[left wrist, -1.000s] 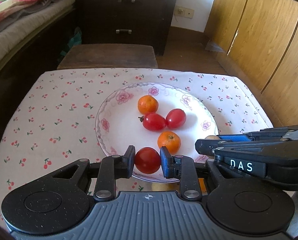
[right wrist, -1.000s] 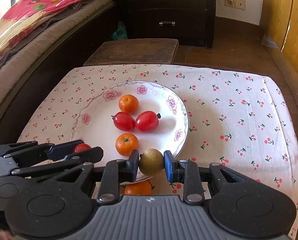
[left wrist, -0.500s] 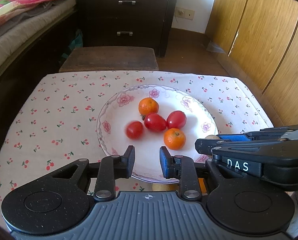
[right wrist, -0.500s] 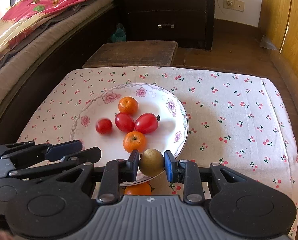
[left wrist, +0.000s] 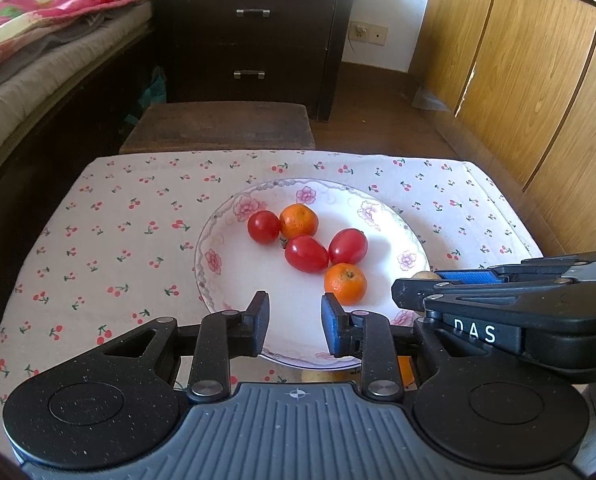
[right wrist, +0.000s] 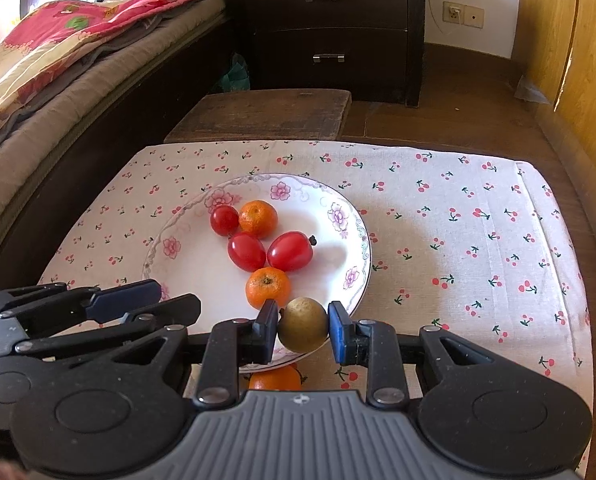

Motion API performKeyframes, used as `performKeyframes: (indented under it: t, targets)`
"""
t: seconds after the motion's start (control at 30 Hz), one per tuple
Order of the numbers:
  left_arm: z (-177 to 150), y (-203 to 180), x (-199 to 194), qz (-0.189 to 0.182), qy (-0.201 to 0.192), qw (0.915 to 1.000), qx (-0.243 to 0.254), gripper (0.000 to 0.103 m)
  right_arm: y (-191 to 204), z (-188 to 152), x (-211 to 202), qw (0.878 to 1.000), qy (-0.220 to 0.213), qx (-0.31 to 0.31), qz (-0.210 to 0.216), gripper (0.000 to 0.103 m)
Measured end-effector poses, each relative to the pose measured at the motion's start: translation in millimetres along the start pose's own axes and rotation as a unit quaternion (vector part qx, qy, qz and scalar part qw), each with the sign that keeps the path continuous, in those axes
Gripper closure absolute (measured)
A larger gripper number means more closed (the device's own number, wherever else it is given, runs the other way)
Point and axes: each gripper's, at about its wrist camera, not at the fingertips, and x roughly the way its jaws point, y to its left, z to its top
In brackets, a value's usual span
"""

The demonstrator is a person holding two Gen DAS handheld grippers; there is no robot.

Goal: Organize fruits
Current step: 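Open the left tool to drop the tomato while the right tool releases the kiwi, then close the right tool on an orange mandarin while the left tool grasps a brown kiwi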

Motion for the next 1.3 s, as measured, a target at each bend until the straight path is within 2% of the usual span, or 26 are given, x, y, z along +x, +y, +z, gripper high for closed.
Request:
performKeyframes:
  t: [0.6, 0.83, 1.3]
  targets:
    - [0.0, -0.7, -7.7, -0.003, -0.005, 1.0, -0.004, 0.064, 1.8, -2.0, -11.9, 1.0, -0.008, 0.0, 0.001, 0.074]
    - [-1.1, 0.2, -10.4, -0.005, -0.006, 1.0, -0.004, 0.06, 0.3, -2.5, -13.5, 1.0, -0.009, 0.003, 0.001, 0.074]
    - [-14.3, -5.6, -19.3, -0.013, 0.005, 0.9999, 0.01, 0.059, -0.1, -16.4, -18.1, 1.0, 0.015, -0.003, 0.0, 0.074]
